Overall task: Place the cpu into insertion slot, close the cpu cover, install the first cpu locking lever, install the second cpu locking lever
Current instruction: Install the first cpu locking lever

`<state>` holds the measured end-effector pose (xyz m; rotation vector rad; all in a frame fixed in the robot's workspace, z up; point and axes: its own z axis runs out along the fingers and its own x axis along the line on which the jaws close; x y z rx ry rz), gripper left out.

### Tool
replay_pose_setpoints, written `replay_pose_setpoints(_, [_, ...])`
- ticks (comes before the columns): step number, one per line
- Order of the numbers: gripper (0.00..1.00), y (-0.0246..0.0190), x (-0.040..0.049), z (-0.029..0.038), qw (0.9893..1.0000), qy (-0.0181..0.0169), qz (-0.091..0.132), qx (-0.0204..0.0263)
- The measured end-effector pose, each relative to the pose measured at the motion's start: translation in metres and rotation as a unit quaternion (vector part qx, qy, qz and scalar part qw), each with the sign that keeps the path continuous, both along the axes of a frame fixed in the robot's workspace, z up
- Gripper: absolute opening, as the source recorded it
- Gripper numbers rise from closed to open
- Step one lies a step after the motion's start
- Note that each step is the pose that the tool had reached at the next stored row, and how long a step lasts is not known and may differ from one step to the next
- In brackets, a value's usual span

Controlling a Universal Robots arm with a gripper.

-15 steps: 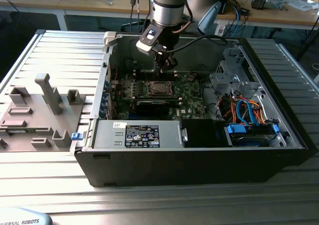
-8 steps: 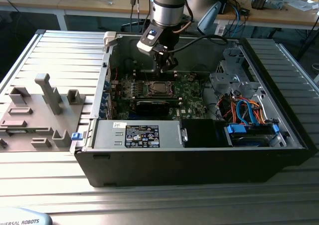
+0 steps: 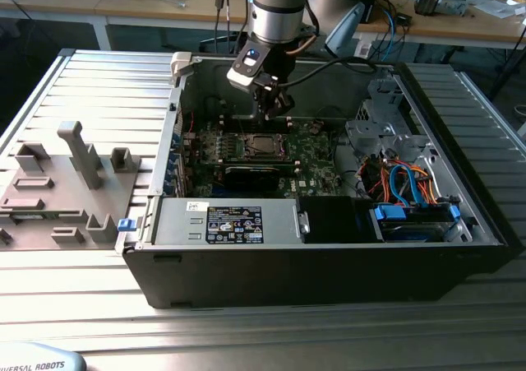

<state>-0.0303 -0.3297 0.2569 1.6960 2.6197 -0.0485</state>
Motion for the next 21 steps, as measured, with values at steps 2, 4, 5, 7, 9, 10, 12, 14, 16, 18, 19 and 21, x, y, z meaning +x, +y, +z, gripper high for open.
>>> replay_pose_setpoints(2, [0.11, 0.0000, 0.0000, 0.0000, 1.0000, 0.0000, 0.006, 0.0000])
replay_pose_setpoints(4, [0.11, 0.0000, 0.0000, 0.0000, 0.9999, 0.0000, 0.011, 0.0000])
replay_pose_setpoints(5, [0.11, 0.0000, 0.0000, 0.0000, 0.9999, 0.0000, 0.012, 0.0000])
replay_pose_setpoints(7, [0.11, 0.0000, 0.0000, 0.0000, 0.9998, 0.0000, 0.019, 0.0000])
replay_pose_setpoints(9, [0.11, 0.0000, 0.0000, 0.0000, 0.9997, 0.0000, 0.023, 0.0000])
replay_pose_setpoints(10, [0.11, 0.0000, 0.0000, 0.0000, 0.9997, 0.0000, 0.024, 0.0000])
replay_pose_setpoints(12, [0.11, 0.0000, 0.0000, 0.0000, 0.9996, 0.0000, 0.027, 0.0000])
replay_pose_setpoints(14, [0.11, 0.0000, 0.0000, 0.0000, 0.9995, 0.0000, 0.032, 0.0000])
replay_pose_setpoints(16, [0.11, 0.0000, 0.0000, 0.0000, 0.9994, 0.0000, 0.035, 0.0000])
replay_pose_setpoints(18, [0.11, 0.0000, 0.0000, 0.0000, 0.9987, 0.0000, 0.052, 0.0000])
replay_pose_setpoints(19, [0.11, 0.0000, 0.0000, 0.0000, 0.9985, 0.0000, 0.055, 0.0000])
replay_pose_setpoints(21, [0.11, 0.0000, 0.0000, 0.0000, 0.9983, 0.0000, 0.058, 0.0000])
